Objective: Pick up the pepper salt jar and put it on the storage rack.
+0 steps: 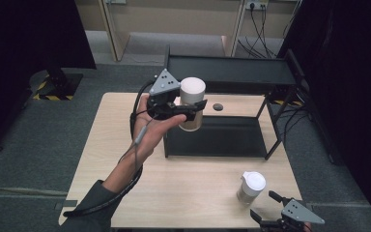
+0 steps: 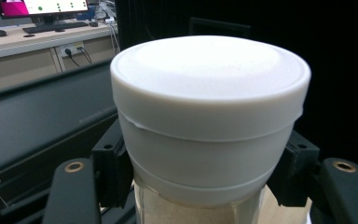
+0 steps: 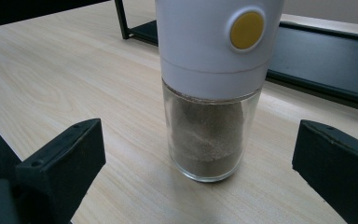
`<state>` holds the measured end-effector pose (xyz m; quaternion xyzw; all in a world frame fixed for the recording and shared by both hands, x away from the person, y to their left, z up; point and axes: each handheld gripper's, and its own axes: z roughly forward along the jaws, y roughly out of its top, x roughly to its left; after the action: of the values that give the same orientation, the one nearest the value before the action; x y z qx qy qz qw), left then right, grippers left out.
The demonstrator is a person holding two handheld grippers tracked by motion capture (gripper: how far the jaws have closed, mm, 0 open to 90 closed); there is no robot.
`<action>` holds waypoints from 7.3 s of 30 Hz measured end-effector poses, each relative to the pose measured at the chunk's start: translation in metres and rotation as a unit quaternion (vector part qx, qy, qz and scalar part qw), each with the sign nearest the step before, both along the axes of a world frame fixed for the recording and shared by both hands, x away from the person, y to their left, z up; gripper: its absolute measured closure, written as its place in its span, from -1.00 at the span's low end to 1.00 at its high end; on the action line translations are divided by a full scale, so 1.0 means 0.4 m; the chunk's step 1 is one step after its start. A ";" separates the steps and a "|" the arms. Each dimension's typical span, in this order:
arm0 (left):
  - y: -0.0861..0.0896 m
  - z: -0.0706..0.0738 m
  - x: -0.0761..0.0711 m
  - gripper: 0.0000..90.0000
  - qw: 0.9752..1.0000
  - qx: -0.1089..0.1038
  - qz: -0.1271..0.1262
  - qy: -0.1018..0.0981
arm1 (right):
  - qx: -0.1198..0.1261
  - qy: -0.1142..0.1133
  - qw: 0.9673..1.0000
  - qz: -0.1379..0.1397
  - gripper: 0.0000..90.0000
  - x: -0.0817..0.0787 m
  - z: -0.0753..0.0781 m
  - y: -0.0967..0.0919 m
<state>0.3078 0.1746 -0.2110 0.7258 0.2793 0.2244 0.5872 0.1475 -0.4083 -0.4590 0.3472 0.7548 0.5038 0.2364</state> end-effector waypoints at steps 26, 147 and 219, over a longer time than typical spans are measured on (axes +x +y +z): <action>-0.059 0.144 0.081 -0.22 0.998 0.010 0.058 0.002 | 0.000 0.002 1.000 0.005 -0.94 0.002 -0.001 0.001; -0.087 0.015 0.045 -0.90 0.995 -0.021 0.100 -0.022 | 0.007 -0.009 1.000 0.015 -0.93 -0.001 -0.004 -0.014; -0.052 -0.427 -0.228 -0.89 0.997 -0.043 -0.062 0.018 | 0.007 -0.011 1.000 0.017 -0.93 0.000 -0.003 -0.007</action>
<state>0.2165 0.1539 -0.3818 0.7199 0.2539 0.1622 0.6253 0.1474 -0.4110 -0.4604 0.3304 0.7544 0.5167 0.2337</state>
